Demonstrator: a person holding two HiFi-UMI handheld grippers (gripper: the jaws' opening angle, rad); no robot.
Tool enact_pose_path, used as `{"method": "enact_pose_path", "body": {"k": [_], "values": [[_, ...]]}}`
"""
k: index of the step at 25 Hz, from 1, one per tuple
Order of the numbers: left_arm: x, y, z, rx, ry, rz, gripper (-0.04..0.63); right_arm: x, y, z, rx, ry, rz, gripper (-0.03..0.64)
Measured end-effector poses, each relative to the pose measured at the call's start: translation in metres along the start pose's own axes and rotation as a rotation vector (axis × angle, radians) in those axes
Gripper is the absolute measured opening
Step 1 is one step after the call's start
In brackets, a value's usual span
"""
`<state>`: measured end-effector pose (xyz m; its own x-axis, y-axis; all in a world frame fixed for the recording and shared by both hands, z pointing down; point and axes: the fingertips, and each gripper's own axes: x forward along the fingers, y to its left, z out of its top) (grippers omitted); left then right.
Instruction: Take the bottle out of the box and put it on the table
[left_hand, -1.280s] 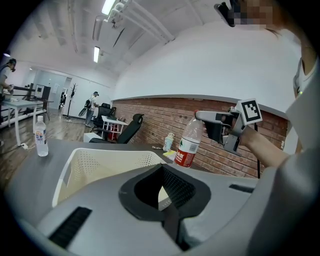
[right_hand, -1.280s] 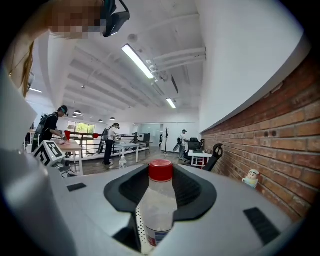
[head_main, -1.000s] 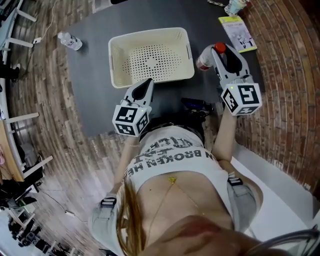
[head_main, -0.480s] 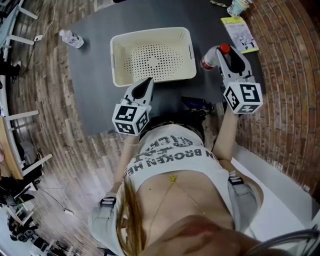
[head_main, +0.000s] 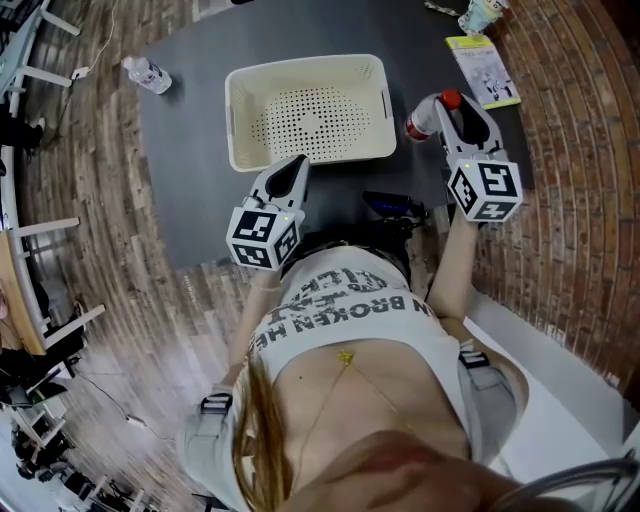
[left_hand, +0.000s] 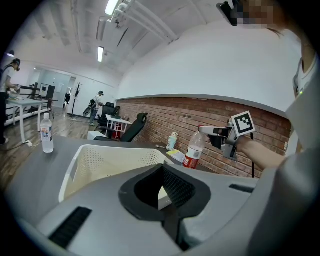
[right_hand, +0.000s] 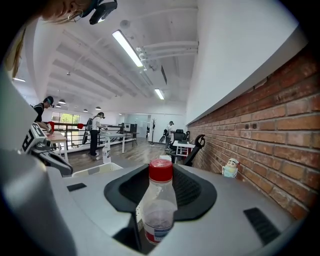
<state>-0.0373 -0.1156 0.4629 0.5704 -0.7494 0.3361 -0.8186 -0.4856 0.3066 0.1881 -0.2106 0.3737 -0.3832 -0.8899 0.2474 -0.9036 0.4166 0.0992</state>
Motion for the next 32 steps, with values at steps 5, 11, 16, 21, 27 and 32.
{"method": "enact_pose_path", "body": {"k": [5, 11, 16, 21, 27, 32], "values": [[0.000, 0.000, -0.002, -0.001, 0.000, 0.003, 0.000, 0.002, -0.005, -0.015, 0.015, 0.027, -0.004, 0.143], [-0.013, 0.010, -0.002, -0.010, -0.004, 0.005, 0.000, 0.007, 0.010, -0.027, 0.015, 0.051, -0.001, 0.141], [-0.021, 0.017, -0.003, -0.018, -0.003, 0.007, 0.000, 0.013, 0.015, -0.052, 0.017, 0.095, -0.025, 0.141], [-0.021, 0.017, -0.005, -0.019, 0.002, 0.008, 0.000, 0.018, 0.008, -0.080, 0.041, 0.142, -0.039, 0.141], [-0.021, 0.016, -0.008, -0.022, 0.006, 0.010, 0.000, 0.020, 0.006, -0.104, 0.065, 0.182, -0.041, 0.141], [-0.021, 0.017, -0.010, -0.024, 0.011, 0.011, 0.000, 0.020, 0.007, -0.109, 0.056, 0.171, -0.046, 0.141]]}}
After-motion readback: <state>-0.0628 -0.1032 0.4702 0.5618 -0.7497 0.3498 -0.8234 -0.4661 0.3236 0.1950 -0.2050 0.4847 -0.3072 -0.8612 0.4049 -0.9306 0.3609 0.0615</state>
